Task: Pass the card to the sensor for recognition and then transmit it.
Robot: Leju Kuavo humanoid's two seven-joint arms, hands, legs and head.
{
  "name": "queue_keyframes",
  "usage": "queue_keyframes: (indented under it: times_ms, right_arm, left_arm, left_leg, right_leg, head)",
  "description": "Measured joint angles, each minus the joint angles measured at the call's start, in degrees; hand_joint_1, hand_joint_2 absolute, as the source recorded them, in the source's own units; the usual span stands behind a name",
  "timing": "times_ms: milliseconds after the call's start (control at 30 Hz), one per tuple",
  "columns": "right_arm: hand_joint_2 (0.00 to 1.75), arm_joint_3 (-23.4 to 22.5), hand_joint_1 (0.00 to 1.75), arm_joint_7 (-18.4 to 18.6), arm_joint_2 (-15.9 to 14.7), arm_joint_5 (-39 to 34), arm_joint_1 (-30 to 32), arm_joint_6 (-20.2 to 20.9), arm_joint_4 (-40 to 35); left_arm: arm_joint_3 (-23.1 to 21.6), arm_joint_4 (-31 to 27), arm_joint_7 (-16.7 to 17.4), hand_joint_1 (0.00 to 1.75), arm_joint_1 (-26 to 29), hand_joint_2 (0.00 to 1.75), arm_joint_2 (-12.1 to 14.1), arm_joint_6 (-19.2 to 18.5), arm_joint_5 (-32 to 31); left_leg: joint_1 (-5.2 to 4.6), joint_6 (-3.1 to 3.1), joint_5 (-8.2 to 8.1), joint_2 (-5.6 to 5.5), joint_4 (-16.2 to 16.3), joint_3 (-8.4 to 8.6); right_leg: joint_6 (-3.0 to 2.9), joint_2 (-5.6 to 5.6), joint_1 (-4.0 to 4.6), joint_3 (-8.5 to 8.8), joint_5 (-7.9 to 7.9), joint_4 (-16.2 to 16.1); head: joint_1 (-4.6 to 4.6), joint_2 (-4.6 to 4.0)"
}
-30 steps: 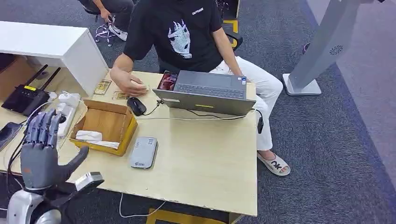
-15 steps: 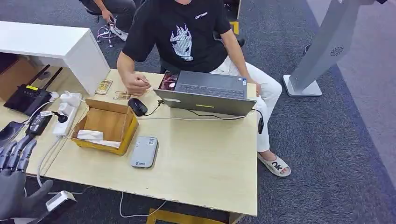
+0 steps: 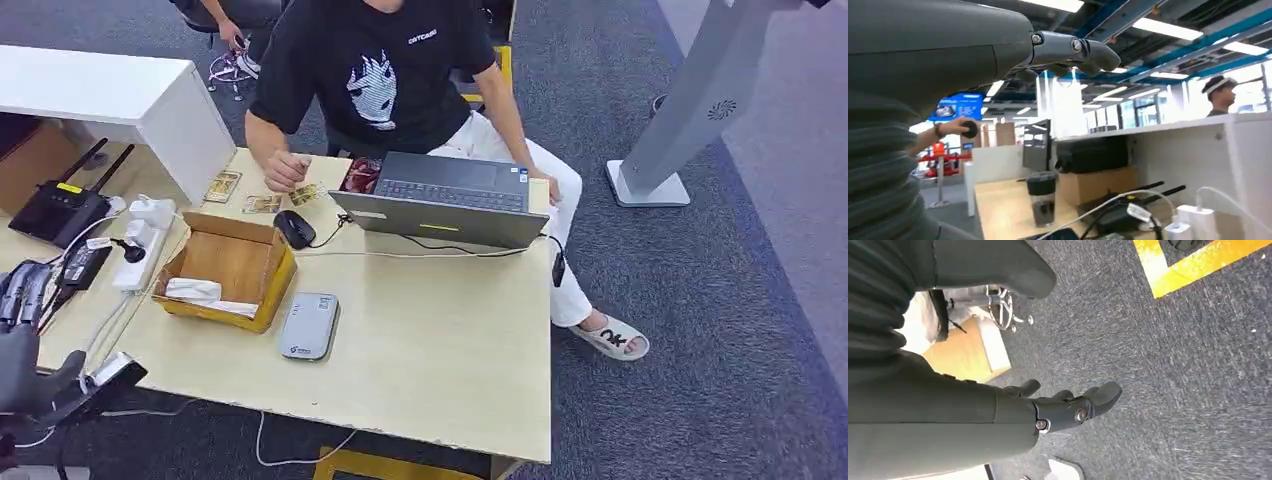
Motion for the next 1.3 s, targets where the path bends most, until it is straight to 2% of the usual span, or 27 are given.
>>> queue_keyframes:
  times_ms: [367, 467, 767, 1067, 1300]
  right_arm:
    - [1.75, -0.4, 0.0, -0.4, -1.1, 3.7, -0.5, 1.0, 0.0]
    - [1.75, -0.6, 0.0, -0.6, -1.5, 4.8, -0.8, 1.3, 0.0]
    - [1.75, -1.4, 0.0, -1.3, -2.5, 7.2, -1.3, 1.9, 0.2]
    - [1.75, -2.2, 0.0, -1.6, -3.1, 8.5, -1.6, 2.6, 0.4]
    - [1.75, -3.1, 0.0, -1.6, -3.1, 8.7, -1.7, 2.6, 0.6]
  left_arm:
    - [-1.6, 20.2, 3.1, 0.0, -12.4, 1.75, 4.5, 0.5, 0.4]
    - [-3.6, 26.3, 3.4, 0.0, -16.1, 1.75, 5.2, 2.1, 0.5]
    - [-10.9, 39.7, 3.0, 0.0, -25.0, 1.75, 5.5, 6.6, -1.5]
    - [-17.4, 44.1, 1.7, 0.0, -30.0, 1.75, 4.6, 7.4, -2.4]
    - [-20.5, 44.3, 1.7, 0.0, -30.6, 1.75, 3.8, 7.3, -2.3]
  left_leg:
    - [0.0, 0.02, 0.03, 0.05, 0.0, 0.0]
    - [-0.01, 0.02, 0.03, 0.04, 0.0, 0.0]
    - [-0.02, 0.05, 0.06, 0.08, 0.0, 0.0]
    - [-0.02, 0.05, 0.06, 0.12, 0.0, -0.01]
    - [-0.01, 0.05, 0.06, 0.15, 0.0, -0.01]
  right_leg:
    - [-0.02, 0.05, 0.0, -0.03, 0.07, 0.0]
    - [0.03, 0.06, 0.0, -0.02, 0.13, 0.0]
    - [0.06, 0.08, -0.01, -0.03, 0.16, 0.0]
    - [0.06, 0.13, -0.01, -0.07, 0.17, 0.0]
    - [0.06, 0.19, -0.01, -0.1, 0.17, 0.0]
  head:
    - [0.02, 0.0]
    - [0.0, 0.0]
    - [0.0, -0.02]
    - [0.0, 0.0]
    - [0.0, 0.0]
